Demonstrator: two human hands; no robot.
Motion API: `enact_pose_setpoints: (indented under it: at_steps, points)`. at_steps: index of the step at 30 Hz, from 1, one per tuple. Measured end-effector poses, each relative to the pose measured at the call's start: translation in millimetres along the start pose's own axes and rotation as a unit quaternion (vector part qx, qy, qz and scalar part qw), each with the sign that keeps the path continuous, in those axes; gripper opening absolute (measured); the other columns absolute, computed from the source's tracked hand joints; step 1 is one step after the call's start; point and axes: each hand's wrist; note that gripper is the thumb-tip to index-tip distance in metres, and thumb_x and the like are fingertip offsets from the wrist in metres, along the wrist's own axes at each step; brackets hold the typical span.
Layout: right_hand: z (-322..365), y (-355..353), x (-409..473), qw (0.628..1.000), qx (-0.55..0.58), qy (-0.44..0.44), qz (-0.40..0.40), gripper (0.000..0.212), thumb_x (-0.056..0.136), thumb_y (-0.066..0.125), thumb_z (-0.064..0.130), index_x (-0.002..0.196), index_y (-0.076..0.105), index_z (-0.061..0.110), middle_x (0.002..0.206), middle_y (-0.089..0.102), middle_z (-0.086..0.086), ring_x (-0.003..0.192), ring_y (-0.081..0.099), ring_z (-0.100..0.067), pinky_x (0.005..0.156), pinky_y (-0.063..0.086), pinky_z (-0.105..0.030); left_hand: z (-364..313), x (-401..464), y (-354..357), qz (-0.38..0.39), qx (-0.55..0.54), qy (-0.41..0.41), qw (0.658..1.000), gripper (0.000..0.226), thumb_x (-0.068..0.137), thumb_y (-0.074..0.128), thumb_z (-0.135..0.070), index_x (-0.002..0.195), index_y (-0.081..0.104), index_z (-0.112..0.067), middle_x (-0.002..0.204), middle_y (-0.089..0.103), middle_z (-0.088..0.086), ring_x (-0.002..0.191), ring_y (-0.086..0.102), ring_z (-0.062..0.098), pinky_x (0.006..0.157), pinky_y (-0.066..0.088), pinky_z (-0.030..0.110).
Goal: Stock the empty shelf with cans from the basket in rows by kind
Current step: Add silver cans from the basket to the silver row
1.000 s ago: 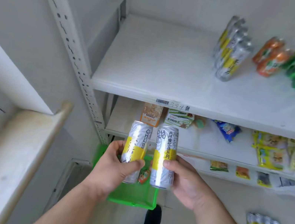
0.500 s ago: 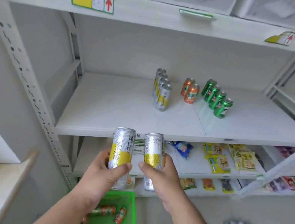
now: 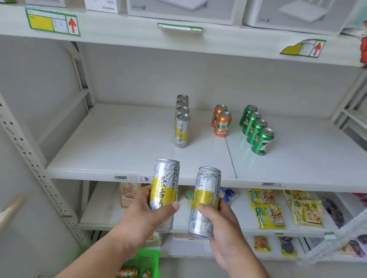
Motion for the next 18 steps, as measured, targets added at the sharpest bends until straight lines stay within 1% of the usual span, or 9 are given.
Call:
enact_pose_setpoints:
  at_steps: [3,5,6,8,10,12,14,16,18]
  points:
    - [19.5,-34.0,6.6,0.997,-0.068,-0.018,0.012,0.044,0.076,0.084,0.022,0.117,0.069,0.016,0.107,0.079,-0.008,0.104,0.076,-0.026,0.088,0.06,-0.043,-5.1,12.6,33.6,-0.012,0.006,0.009,1.0,0.057,0.074,0.085,-0.05,0.12,0.057,-0.031,0.107,0.075,-0.002,0.102,0.072,0.017,0.096,0.054,0.045]
    - [28.7,-53.4,13.3,0.991,-0.133,-0.032,-0.009,0.041,0.076,0.089,0.023,0.112,0.07,0.018,0.102,0.08,-0.004,0.1,0.076,-0.023,0.093,0.06,-0.044,-5.3,20.4,52.3,-0.02,0.003,0.012,1.0,0.063,0.071,0.086,-0.052,0.122,0.058,-0.028,0.109,0.075,0.002,0.103,0.072,0.021,0.097,0.055,0.049]
    - [31.9,-61.5,16.5,0.987,-0.158,-0.034,-0.02,0.043,0.075,0.091,0.025,0.111,0.069,0.019,0.1,0.08,-0.001,0.097,0.077,-0.019,0.093,0.06,-0.042,-4.9,23.3,60.7,-0.023,0.003,0.015,1.0,0.063,0.07,0.086,-0.052,0.122,0.059,-0.027,0.11,0.075,0.004,0.103,0.072,0.023,0.097,0.055,0.05]
    - [38.2,-75.0,20.9,0.98,-0.191,-0.04,-0.036,0.05,0.072,0.093,0.028,0.112,0.064,0.025,0.101,0.078,0.004,0.093,0.075,-0.012,0.087,0.061,-0.035,-4.2,27.9,74.8,-0.027,0.002,0.016,1.0,0.063,0.07,0.086,-0.051,0.122,0.059,-0.028,0.111,0.075,0.005,0.104,0.072,0.024,0.096,0.055,0.052]
    - [42.9,-84.8,24.2,0.977,-0.205,-0.053,-0.037,0.055,0.072,0.092,0.03,0.114,0.057,0.028,0.104,0.075,0.005,0.093,0.073,-0.01,0.081,0.059,-0.029,-6.0,30.0,87.8,-0.024,0.003,0.013,1.0,0.063,0.072,0.086,-0.051,0.124,0.058,-0.029,0.113,0.074,0.004,0.106,0.072,0.024,0.097,0.054,0.052]
    - [45.3,-91.0,28.4,0.975,-0.209,-0.063,-0.039,0.053,0.075,0.09,0.033,0.114,0.054,0.03,0.106,0.073,0.005,0.094,0.072,-0.01,0.081,0.059,-0.03,-7.4,32.3,98.0,-0.015,0.006,0.011,1.0,0.061,0.075,0.086,-0.047,0.125,0.057,-0.029,0.114,0.074,0.004,0.106,0.072,0.023,0.097,0.054,0.052]
    - [46.6,-95.3,32.9,0.974,-0.21,-0.067,-0.047,0.051,0.078,0.088,0.034,0.113,0.051,0.03,0.105,0.071,0.005,0.093,0.071,-0.011,0.079,0.058,-0.029,-8.5,35.3,106.3,-0.012,0.009,0.008,1.0,0.059,0.076,0.085,-0.045,0.126,0.056,-0.029,0.112,0.074,0.003,0.104,0.072,0.021,0.094,0.056,0.048]
    - [48.3,-97.7,36.2,0.977,-0.198,-0.065,-0.045,0.05,0.082,0.085,0.035,0.116,0.049,0.03,0.105,0.07,0.006,0.093,0.07,-0.009,0.075,0.054,-0.024,-11.4,37.0,113.4,-0.016,0.012,0.01,1.0,0.05,0.08,0.083,-0.04,0.122,0.058,-0.029,0.109,0.075,0.001,0.101,0.072,0.018,0.09,0.056,0.042]
    - [49.1,-99.3,40.0,0.981,-0.18,-0.062,-0.042,0.048,0.084,0.084,0.035,0.118,0.05,0.03,0.105,0.07,0.005,0.093,0.07,-0.009,0.073,0.052,-0.023,-14.1,40.5,117.8,-0.02,0.009,0.005,1.0,0.045,0.083,0.081,-0.035,0.121,0.059,-0.028,0.106,0.075,0.001,0.1,0.072,0.018,0.089,0.056,0.041]
Point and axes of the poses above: each hand's wrist, its own x-axis towards the middle knuckle, its own y-axis out of the palm, z = x × y
